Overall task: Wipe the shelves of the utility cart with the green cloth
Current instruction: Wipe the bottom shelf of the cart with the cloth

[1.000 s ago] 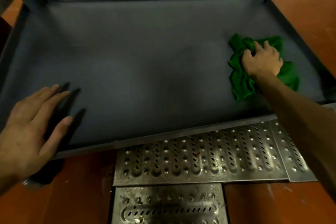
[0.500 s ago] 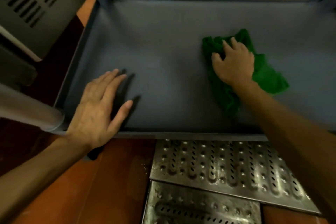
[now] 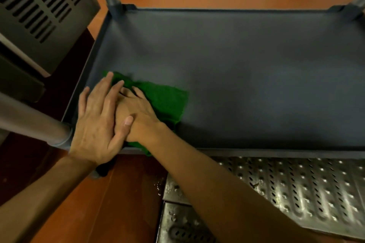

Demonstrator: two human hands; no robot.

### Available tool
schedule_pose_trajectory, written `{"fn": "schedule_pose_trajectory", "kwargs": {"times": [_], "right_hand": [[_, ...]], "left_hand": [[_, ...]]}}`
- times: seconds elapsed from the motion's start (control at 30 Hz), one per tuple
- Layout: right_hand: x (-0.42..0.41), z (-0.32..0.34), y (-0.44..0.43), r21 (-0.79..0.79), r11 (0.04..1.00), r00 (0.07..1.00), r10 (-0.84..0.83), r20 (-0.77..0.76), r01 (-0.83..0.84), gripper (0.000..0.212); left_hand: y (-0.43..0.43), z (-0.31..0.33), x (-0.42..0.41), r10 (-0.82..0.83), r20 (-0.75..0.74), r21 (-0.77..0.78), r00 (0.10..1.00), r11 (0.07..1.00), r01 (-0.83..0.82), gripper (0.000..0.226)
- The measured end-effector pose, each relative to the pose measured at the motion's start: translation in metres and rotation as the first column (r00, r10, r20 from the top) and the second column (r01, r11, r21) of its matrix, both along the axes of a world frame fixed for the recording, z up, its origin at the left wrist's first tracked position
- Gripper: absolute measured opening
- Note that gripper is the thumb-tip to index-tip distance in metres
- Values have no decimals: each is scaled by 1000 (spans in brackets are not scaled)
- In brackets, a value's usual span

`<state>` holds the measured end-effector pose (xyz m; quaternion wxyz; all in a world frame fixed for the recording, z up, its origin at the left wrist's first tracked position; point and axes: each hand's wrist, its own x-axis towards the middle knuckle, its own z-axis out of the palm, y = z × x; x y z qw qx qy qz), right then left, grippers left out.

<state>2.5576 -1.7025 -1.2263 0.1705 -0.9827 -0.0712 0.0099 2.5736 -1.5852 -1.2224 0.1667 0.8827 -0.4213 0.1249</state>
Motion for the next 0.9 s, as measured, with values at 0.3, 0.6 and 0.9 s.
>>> {"fn": "schedule_pose_trajectory", "kwargs": {"times": [0.3, 0.6, 0.9], "right_hand": [[-5, -7, -33, 136, 989, 998, -64, 22, 60, 53], [-90, -13, -164, 51, 969, 968, -245, 58, 242, 58], [-231, -2, -296, -29, 825, 825, -561, 66, 564, 62]], "left_hand": [[-3, -5, 7, 38, -200, 39, 979, 999, -31, 68], [-3, -4, 10, 144, -290, 120, 946, 986, -114, 75], [1, -9, 18, 169, -302, 174, 938, 977, -120, 76]]}}
